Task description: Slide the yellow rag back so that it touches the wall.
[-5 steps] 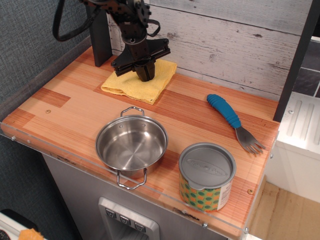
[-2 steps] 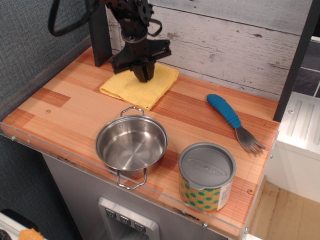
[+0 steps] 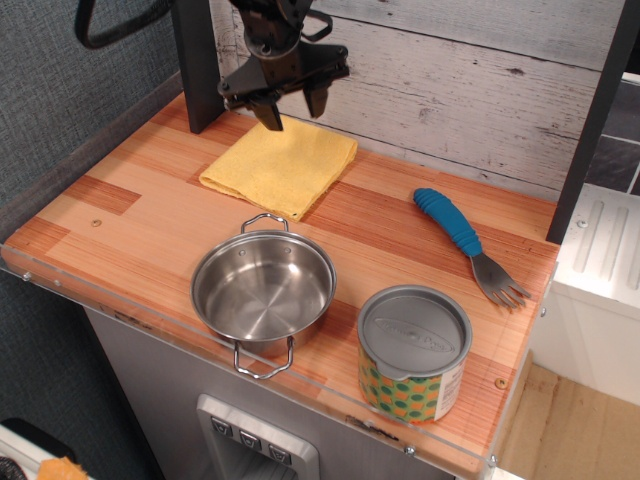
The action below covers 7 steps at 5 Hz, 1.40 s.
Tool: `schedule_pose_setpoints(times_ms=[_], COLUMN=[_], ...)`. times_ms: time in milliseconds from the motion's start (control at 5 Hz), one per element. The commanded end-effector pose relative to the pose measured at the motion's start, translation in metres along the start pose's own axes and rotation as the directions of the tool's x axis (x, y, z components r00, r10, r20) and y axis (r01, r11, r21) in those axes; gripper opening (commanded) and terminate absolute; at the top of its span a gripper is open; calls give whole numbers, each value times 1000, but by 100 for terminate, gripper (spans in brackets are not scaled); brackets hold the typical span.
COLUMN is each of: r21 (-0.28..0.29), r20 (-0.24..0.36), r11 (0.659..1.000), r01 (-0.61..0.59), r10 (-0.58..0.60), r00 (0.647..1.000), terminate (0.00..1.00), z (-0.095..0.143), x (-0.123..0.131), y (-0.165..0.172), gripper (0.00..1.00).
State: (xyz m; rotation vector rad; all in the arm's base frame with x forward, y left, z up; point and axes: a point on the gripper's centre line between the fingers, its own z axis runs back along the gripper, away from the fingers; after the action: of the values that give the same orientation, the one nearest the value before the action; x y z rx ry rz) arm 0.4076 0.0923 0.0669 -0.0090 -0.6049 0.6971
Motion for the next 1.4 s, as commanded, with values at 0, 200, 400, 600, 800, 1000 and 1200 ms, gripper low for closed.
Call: schedule_pose_setpoints(times_ms=[0, 200, 400, 600, 800, 1000, 1200], r21=[31, 81, 135, 126, 128, 109, 93], r20=[7, -105, -193, -238, -288, -296, -320], r11=[999, 997, 990, 989, 984, 988, 992], r01=[9, 19, 46, 76, 122, 109, 86], r10=[-9, -10, -19, -44, -81, -72, -52], r00=[1000, 994, 981, 970, 954, 952, 946], terminate=[0, 0, 0, 0, 0, 0, 0], z=[50, 66, 82, 104, 127, 155, 178], x=[26, 22, 15, -3, -22, -37, -51], y=[-17, -14, -6, -3, 1, 17, 19], gripper=[100, 100, 100, 100, 100, 100, 100])
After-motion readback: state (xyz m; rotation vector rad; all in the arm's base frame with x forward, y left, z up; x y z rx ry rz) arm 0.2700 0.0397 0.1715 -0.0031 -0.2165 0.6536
